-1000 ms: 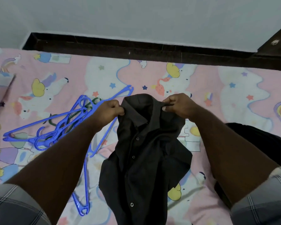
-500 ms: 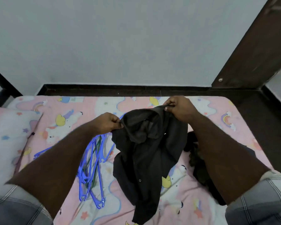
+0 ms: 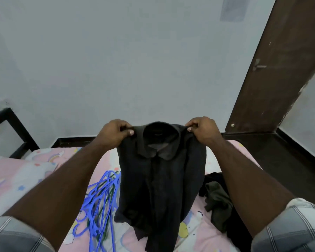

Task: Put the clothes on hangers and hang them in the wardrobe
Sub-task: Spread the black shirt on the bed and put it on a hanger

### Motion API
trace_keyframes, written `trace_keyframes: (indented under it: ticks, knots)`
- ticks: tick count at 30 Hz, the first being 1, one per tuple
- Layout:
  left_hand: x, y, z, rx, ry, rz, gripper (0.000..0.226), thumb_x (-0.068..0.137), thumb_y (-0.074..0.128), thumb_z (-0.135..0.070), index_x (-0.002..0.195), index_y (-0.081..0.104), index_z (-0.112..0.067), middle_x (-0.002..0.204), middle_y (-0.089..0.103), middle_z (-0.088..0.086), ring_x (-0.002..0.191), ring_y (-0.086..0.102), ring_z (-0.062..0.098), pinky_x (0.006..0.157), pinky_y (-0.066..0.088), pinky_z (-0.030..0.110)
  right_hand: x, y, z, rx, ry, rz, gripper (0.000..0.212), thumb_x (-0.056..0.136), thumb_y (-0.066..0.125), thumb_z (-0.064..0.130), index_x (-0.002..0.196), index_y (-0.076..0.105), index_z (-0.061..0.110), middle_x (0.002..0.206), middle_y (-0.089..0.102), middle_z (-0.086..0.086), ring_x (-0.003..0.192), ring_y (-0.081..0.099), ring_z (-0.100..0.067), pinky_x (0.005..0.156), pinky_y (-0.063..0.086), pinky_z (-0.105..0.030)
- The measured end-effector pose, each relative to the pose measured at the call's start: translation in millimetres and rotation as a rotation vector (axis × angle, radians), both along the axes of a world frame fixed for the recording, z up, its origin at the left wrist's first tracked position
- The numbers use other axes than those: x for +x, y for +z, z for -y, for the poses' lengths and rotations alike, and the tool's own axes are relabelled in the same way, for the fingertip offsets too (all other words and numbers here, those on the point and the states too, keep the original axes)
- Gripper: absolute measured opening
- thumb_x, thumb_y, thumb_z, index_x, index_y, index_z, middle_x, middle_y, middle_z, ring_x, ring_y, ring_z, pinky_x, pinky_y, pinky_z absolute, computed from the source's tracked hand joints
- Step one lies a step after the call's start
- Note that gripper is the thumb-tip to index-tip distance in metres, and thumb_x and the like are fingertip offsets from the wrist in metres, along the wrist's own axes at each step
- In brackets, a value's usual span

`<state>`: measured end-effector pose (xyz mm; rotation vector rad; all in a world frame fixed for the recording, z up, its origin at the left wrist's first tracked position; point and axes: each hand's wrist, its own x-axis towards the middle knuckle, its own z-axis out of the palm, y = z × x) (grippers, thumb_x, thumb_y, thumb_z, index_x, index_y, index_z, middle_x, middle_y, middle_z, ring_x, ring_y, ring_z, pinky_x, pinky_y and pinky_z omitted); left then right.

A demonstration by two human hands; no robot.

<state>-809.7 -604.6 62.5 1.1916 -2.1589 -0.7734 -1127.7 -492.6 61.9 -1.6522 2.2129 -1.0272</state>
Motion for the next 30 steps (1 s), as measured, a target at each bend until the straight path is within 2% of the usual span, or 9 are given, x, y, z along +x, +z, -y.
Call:
trace_keyframes:
  ticks: [2,5,7,11,18,22,24,28,30]
  knots:
    - [-6.1,9.8,-9.2,-0.018,0.008,0.028,0.012,0.091,0.071,-0.014,0.086,0.076,-0.024,0.086,0.073,-0.005,0.083,0.070,0.018,0.069,0.057,0.032,-5.8,11.0,-5.8,-0.036,-0.017,-0.004,0.014,0.090,0.070,0.010,0.099,0.078,0.018,0.098,0.074,0.005,0.088,0.061,-0.005,0.067,0.035,0.002]
    - [-12.2,22.4,-20.6,-0.111,0.094,0.006,0.012,0.090,0.070,-0.016,0.091,0.078,-0.025,0.087,0.074,-0.008,0.082,0.069,0.012,0.064,0.049,0.020,-12.1,24.2,-15.9,-0.027,0.000,-0.037,0.011,0.089,0.072,0.012,0.096,0.078,0.019,0.096,0.075,0.005,0.091,0.065,-0.010,0.074,0.041,-0.011]
    - [-17.3,28.0,-28.4,-0.177,0.091,0.059,0.010,0.089,0.071,-0.017,0.093,0.079,-0.022,0.085,0.071,-0.011,0.084,0.065,0.011,0.069,0.044,0.014,-16.3,30.8,-20.7,-0.043,0.008,-0.068,0.012,0.089,0.071,0.013,0.098,0.078,0.018,0.098,0.075,0.005,0.092,0.064,-0.009,0.078,0.041,-0.015]
    - [-21.4,38.5,-37.7,-0.248,0.120,0.092,0.010,0.091,0.069,-0.018,0.093,0.079,-0.016,0.084,0.066,-0.009,0.088,0.062,0.015,0.077,0.044,0.027,-22.3,42.3,-27.0,-0.078,-0.010,-0.113,0.013,0.090,0.070,0.014,0.099,0.077,0.019,0.100,0.075,0.004,0.096,0.065,-0.012,0.082,0.044,-0.020]
    - [-26.1,47.1,-45.2,-0.341,0.243,-0.016,0.015,0.094,0.062,-0.016,0.096,0.077,-0.018,0.093,0.068,-0.006,0.090,0.057,0.012,0.077,0.037,0.023,-19.6,58.9,-33.5,-0.186,-0.054,-0.133,0.016,0.090,0.068,0.016,0.101,0.078,0.021,0.103,0.075,0.005,0.100,0.066,-0.014,0.083,0.045,-0.021]
    - [-25.6,45.8,-46.3,-0.251,0.262,0.006,0.013,0.094,0.062,-0.020,0.091,0.075,-0.023,0.091,0.071,-0.008,0.089,0.063,0.012,0.071,0.041,0.021,-17.8,64.5,-35.6,-0.133,-0.053,-0.153,0.014,0.091,0.069,0.017,0.101,0.077,0.022,0.103,0.075,0.005,0.101,0.066,-0.015,0.085,0.048,-0.024]
    - [-25.7,46.6,-50.7,-0.257,0.297,-0.073,0.011,0.094,0.063,-0.021,0.091,0.074,-0.021,0.089,0.070,-0.009,0.087,0.062,0.010,0.070,0.040,0.018,-17.1,65.0,-37.5,-0.179,-0.084,-0.130,0.015,0.092,0.068,0.017,0.102,0.078,0.021,0.103,0.075,0.004,0.101,0.066,-0.015,0.083,0.046,-0.022]
    - [-25.1,46.9,-51.9,-0.191,0.282,0.005,0.012,0.096,0.061,-0.018,0.086,0.067,-0.019,0.082,0.068,-0.004,0.079,0.066,0.021,0.071,0.047,0.031,-16.6,64.6,-37.6,-0.155,-0.083,-0.115,0.014,0.091,0.069,0.016,0.101,0.078,0.021,0.103,0.075,0.003,0.100,0.067,-0.016,0.083,0.045,-0.022]
    - [-26.5,50.7,-53.1,-0.180,0.301,-0.077,0.011,0.096,0.060,-0.017,0.088,0.068,-0.017,0.081,0.068,-0.002,0.074,0.068,0.021,0.074,0.055,0.034,-15.6,66.6,-36.7,-0.232,-0.109,-0.076,0.015,0.091,0.068,0.015,0.102,0.078,0.019,0.103,0.075,0.003,0.097,0.066,-0.014,0.081,0.042,-0.020]
